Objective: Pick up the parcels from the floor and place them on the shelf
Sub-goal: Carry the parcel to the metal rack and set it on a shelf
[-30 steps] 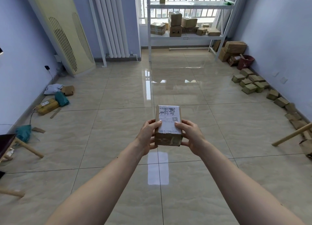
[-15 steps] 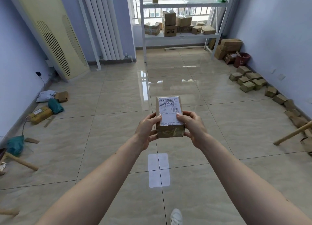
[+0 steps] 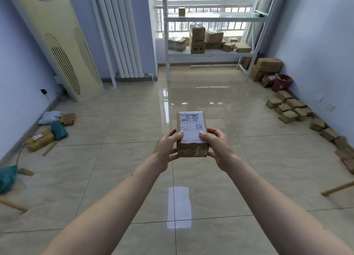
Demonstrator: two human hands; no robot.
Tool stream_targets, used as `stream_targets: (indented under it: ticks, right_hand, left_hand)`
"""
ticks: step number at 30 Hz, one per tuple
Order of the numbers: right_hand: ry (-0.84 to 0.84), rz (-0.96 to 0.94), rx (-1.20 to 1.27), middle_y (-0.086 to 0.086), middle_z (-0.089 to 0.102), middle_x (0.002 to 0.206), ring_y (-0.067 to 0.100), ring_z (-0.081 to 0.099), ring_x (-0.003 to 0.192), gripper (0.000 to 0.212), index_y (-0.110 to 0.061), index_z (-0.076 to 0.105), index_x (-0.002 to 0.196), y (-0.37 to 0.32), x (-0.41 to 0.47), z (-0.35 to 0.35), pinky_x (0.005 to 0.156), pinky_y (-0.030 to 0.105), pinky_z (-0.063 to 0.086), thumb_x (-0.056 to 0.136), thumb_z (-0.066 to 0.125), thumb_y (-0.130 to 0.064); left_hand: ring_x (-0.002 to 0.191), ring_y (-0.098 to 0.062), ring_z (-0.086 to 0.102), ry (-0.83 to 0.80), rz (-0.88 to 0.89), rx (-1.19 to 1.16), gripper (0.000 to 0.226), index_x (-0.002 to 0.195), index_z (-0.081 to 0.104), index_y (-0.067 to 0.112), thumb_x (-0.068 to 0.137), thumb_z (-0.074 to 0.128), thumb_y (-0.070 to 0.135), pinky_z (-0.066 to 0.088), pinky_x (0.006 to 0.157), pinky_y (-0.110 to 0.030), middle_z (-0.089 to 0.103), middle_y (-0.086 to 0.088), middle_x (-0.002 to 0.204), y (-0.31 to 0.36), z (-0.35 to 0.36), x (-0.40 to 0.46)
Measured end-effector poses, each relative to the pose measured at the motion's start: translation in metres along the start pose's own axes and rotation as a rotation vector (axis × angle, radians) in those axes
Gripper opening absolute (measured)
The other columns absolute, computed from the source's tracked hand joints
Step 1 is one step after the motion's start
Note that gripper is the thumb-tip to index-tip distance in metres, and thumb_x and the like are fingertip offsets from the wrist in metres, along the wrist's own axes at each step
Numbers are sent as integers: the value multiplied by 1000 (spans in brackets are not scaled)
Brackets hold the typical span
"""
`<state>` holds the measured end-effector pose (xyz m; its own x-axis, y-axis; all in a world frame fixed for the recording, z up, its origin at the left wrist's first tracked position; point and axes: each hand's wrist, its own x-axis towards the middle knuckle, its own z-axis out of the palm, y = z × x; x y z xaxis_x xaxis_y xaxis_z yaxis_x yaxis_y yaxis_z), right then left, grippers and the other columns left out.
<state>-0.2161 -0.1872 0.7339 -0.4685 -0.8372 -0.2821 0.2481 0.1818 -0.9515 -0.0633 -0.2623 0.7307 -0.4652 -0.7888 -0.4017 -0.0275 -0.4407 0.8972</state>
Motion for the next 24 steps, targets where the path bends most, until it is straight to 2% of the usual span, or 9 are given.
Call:
stream_targets:
  ticks: [3, 7, 11, 15, 18, 22, 24]
  right_hand:
    - [-9, 0, 4, 5, 72, 109, 16, 71, 86, 42, -8, 52, 130, -11, 33, 0, 72, 39, 60, 91, 67, -14]
    - [-8, 0, 8, 6, 72, 110, 16, 71, 85, 43, -8, 52, 130, -24, 84, 6, 70, 39, 60, 90, 68, -14]
    - [10, -16, 16, 5, 74, 109, 18, 72, 87, 42, -8, 53, 129, -41, 141, 17, 80, 47, 60, 90, 68, -13]
    - [25, -24, 43, 5, 73, 109, 17, 72, 86, 42, -8, 53, 129, -62, 194, 34, 74, 41, 61, 90, 67, -12]
    - [36, -30, 57, 4, 73, 107, 15, 72, 82, 41, -8, 53, 129, -74, 233, 47, 69, 37, 61, 91, 66, -11]
    - [55, -26, 70, 5, 73, 110, 16, 72, 84, 41, -8, 52, 129, -87, 284, 55, 72, 38, 61, 91, 66, -11]
    - [64, -25, 63, 4, 73, 109, 16, 72, 83, 40, -9, 52, 128, -94, 311, 56, 70, 38, 61, 91, 66, -11]
  left_hand:
    - [100, -27, 67, -4, 7, 6, 35, 127, 63, 28, 92, 61, 34, 56, 73, -32, 71, 1, 113, 16, 3, 30]
    - [104, -28, 66, 8, -1, 30, 36, 126, 64, 29, 91, 62, 34, 57, 79, -34, 71, -1, 116, 38, 4, 76]
    - [97, -26, 67, -6, 29, 39, 32, 123, 66, 30, 92, 61, 33, 57, 76, -32, 71, 1, 113, 66, -1, 132]
    - [98, -25, 68, -19, 47, 59, 36, 127, 64, 30, 91, 62, 34, 56, 74, -32, 72, 1, 113, 97, -11, 187]
    - [100, -26, 68, -28, 59, 73, 34, 125, 66, 31, 91, 62, 34, 58, 81, -35, 72, 2, 111, 121, -18, 225]
    - [94, -23, 69, -39, 46, 77, 24, 114, 69, 34, 91, 63, 33, 58, 80, -34, 71, 5, 108, 145, -20, 276]
    - [94, -22, 69, -40, 42, 79, 26, 115, 69, 34, 90, 63, 34, 58, 81, -34, 71, 6, 108, 154, -19, 303]
